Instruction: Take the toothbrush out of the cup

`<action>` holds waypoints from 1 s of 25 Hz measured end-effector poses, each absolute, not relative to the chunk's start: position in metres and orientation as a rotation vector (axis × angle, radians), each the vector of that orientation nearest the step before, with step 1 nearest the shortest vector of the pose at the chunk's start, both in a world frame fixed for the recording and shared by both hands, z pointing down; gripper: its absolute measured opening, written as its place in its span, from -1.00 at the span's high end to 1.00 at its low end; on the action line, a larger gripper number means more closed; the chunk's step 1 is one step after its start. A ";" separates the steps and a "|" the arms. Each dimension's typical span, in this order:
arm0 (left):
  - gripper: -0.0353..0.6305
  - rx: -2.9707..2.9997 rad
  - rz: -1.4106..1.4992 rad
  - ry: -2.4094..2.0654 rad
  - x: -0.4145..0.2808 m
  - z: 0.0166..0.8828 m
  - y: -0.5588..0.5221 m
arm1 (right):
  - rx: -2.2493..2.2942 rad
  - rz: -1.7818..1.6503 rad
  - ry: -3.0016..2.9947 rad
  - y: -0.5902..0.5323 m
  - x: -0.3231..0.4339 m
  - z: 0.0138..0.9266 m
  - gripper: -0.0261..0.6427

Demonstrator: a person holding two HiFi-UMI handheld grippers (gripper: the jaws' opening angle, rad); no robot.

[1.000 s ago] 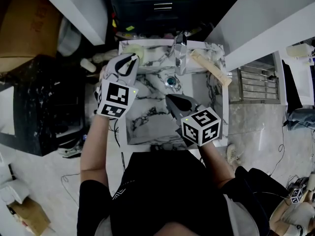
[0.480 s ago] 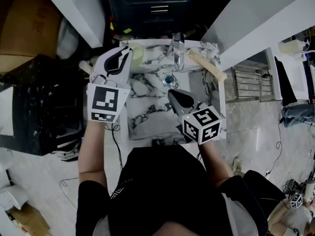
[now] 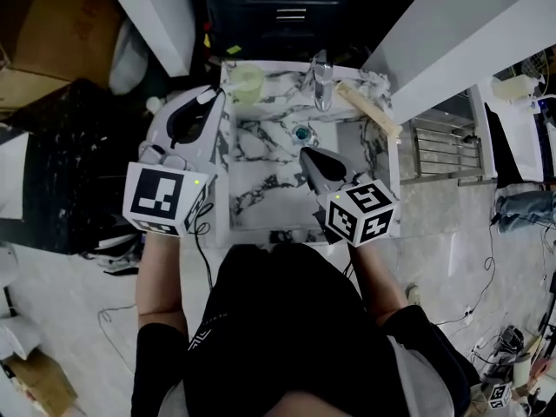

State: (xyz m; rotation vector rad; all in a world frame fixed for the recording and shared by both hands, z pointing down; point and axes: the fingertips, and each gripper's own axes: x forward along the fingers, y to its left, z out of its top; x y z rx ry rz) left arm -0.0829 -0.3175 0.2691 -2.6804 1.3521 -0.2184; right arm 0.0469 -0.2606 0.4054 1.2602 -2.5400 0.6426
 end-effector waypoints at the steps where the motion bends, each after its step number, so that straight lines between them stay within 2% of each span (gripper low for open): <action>1: 0.76 -2.678 -0.218 1.360 -0.085 0.268 -0.312 | 1.261 0.637 -2.545 -0.260 0.047 0.404 0.92; 25: 0.76 -2.785 -0.255 1.594 -0.104 0.327 -0.242 | 1.160 0.607 -2.629 -0.258 0.030 0.391 0.92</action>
